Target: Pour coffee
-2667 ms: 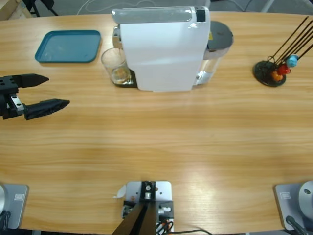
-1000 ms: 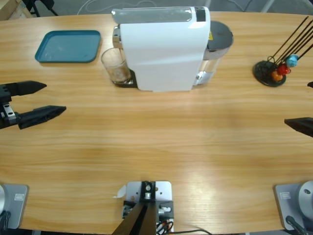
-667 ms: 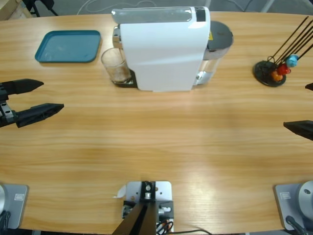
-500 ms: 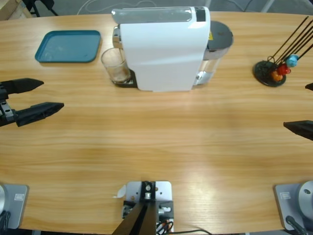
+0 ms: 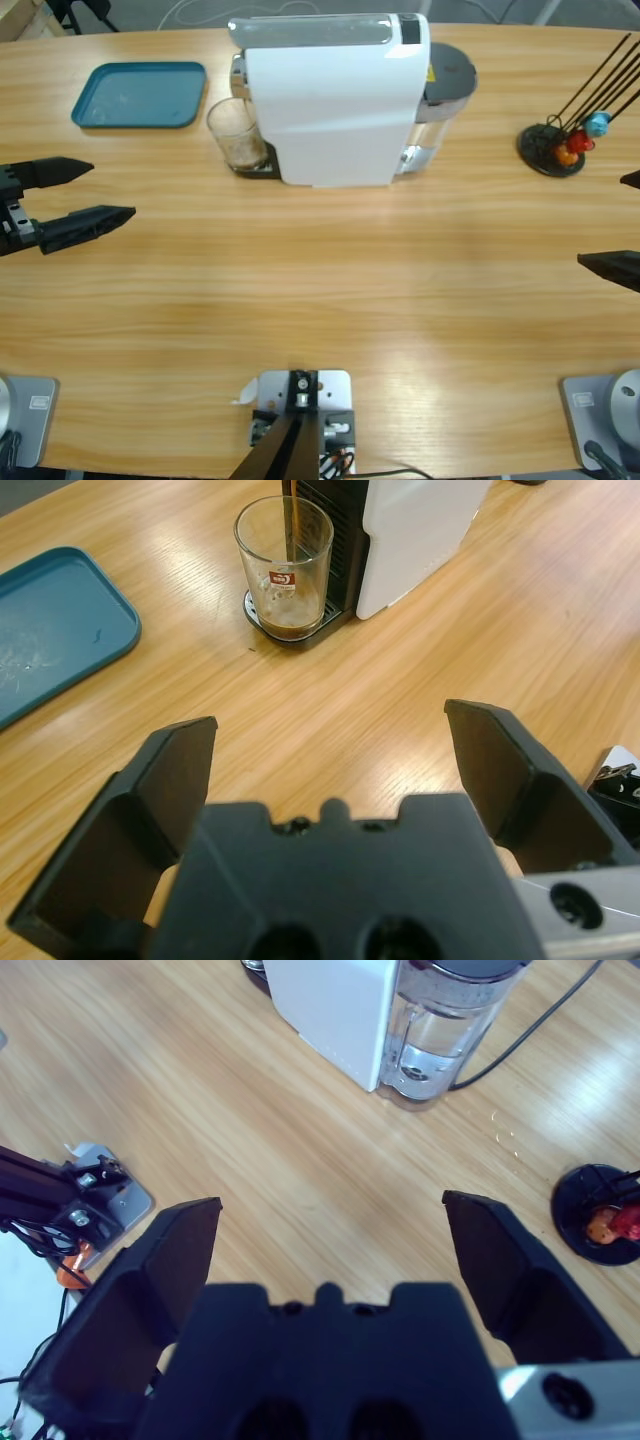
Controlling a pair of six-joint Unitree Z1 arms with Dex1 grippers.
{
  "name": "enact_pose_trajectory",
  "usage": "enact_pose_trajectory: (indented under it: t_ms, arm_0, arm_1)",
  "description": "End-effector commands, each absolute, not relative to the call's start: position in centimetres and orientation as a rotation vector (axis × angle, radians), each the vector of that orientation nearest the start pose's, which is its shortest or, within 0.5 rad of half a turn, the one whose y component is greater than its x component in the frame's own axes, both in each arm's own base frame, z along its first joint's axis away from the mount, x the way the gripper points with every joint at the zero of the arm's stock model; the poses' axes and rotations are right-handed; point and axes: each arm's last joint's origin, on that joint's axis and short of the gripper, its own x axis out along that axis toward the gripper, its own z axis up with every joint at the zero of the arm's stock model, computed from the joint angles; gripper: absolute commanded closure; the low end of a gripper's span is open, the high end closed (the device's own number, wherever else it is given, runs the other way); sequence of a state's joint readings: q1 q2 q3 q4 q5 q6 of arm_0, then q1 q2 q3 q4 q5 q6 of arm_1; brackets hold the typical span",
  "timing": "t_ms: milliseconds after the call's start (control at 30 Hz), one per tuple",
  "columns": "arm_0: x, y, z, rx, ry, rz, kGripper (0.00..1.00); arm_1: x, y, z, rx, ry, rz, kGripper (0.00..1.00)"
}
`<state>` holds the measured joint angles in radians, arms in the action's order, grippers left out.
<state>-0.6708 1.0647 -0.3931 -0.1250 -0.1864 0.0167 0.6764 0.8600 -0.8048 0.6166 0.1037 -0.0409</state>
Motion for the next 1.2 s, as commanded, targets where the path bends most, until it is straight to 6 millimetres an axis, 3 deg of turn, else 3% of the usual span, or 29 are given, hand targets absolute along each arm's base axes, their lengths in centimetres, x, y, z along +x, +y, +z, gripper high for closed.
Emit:
enact_pose_trajectory:
  t_ms: [33, 1200]
  arm_0:
    - [10.07, -9.3, 24.24, 0.163, 0.597, -0.831, 0.0]
    - [10.15, -9.41, 24.15, 0.16, 0.596, -0.837, 0.0]
  arm_1:
    - [7.2, 6.66, 32.78, -0.26, 0.714, 0.789, 0.0]
    - [7.69, 7.2, 32.58, -0.273, 0.734, 0.816, 0.0]
